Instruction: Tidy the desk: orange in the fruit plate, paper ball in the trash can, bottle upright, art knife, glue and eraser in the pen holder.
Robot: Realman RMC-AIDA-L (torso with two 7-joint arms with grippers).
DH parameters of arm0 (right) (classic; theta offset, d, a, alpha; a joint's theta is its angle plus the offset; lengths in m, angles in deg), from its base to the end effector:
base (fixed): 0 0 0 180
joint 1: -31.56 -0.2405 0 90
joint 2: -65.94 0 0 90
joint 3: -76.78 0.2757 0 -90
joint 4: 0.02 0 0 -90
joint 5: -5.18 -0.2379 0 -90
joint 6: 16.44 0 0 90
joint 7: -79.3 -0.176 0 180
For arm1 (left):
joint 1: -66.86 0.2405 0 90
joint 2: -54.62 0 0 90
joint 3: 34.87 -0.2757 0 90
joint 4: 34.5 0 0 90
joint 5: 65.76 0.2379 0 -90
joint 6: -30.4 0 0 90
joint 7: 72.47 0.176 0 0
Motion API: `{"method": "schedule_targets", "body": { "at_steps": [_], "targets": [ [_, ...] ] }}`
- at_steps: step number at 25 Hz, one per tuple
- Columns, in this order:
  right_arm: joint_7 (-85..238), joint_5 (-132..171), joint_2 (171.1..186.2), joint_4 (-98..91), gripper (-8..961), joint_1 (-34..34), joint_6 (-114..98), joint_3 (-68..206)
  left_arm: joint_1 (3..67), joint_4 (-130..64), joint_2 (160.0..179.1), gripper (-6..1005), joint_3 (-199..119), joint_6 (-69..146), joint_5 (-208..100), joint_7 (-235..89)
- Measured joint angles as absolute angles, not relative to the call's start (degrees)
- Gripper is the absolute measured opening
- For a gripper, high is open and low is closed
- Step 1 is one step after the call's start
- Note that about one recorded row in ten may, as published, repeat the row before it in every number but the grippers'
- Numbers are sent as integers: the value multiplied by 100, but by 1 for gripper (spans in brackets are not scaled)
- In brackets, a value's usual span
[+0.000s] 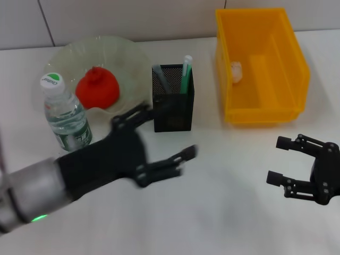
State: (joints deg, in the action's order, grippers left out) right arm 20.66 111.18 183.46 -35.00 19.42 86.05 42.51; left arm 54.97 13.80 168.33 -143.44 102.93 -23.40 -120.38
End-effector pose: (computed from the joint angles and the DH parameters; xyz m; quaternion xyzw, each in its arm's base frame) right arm 0.3531 0.2592 -0.0021 -0.9084 0.1736 0.3198 0.2060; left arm -0.2065 0.2969 -0.0964 -0.9015 -0.0404 -0.4020 0.1551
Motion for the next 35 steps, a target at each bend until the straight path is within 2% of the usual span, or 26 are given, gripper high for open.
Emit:
{"method": "schedule_targets", "body": {
  "at_steps": [5, 7, 12, 35],
  "targets": [
    [2065, 11180, 18346, -3491, 834, 1898, 8738, 4172, 5192, 142, 16859, 867, -13211, 11083, -695, -12445],
    [2153, 11359, 18401, -3495, 834, 1867, 8852, 4156, 4855, -619, 16906, 867, -12789, 11036, -63, -12516],
    [2303, 11690, 18486, -3435, 834, 1741, 8978, 4154, 4567, -1139, 16970, 867, -12548, 11087, 206, -12481],
    [2497, 11904, 18495, -2994, 834, 1383, 8715, 4154, 4546, -1186, 16902, 867, -12083, 11134, 229, -12586]
  ]
}}
